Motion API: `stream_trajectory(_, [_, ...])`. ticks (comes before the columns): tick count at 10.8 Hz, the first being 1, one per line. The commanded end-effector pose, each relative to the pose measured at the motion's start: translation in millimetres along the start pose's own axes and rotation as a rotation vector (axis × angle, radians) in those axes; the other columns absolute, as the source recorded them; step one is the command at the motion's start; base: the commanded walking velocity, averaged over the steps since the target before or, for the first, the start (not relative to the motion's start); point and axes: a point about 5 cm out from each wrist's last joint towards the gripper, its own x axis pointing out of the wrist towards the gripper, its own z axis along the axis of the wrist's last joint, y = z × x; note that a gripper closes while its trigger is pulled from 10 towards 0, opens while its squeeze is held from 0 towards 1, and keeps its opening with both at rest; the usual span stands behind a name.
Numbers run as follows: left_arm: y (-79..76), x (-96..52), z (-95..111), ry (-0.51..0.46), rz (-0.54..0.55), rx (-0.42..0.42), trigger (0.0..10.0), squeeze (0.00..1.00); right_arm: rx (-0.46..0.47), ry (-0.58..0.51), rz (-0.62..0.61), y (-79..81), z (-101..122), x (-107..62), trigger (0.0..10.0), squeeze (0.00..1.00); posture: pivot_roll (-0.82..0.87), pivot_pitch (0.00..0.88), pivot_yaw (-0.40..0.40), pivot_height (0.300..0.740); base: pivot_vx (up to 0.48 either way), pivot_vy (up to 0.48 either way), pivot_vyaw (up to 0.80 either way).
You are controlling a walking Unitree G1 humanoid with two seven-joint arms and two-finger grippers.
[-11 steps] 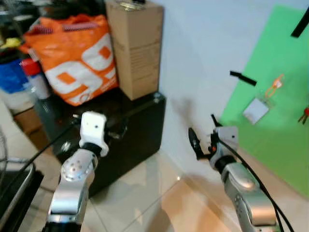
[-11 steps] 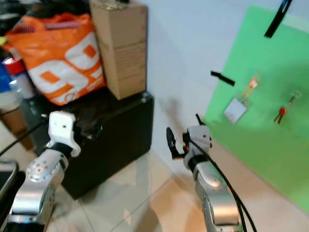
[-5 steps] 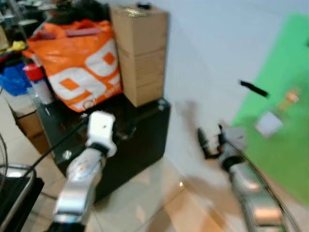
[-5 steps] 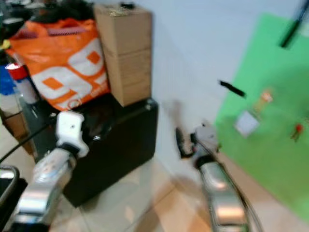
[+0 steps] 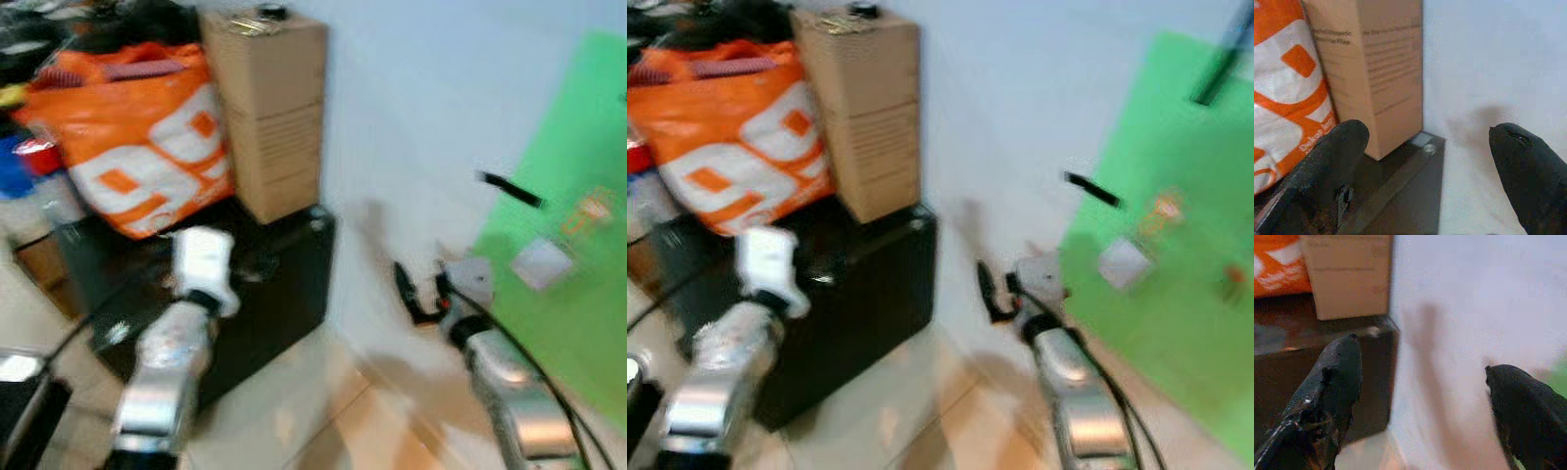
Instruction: Hang keys on a hook
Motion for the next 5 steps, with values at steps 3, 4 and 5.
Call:
stream_trajectory(3, [13.4,-4.7,1.3,0.005,0.045,0.023,10.0,0.56,0.012,-0.028,0.036,11.2,6.2,6.0,10.0,0.00,-0.02,0.000,-0.010,0.740,0.369,0.000,0.80])
stream_trajectory(4, [13.8,-4.9,1.4,0.006,0.045,0.024,10.0,0.57,0.007,-0.026,0.032,10.7,5.7,6.5,10.0,0.00,-0.03,0.000,-0.008,0.740,0.368,0.000,0.80])
stream_trajectory(5, [13.6,-4.7,1.4,0.007,0.044,0.024,10.0,0.56,0.018,-0.020,0.027,9.4,4.3,5.8,10.0,0.00,-0.03,0.000,-0.005,0.740,0.368,0.000,0.00])
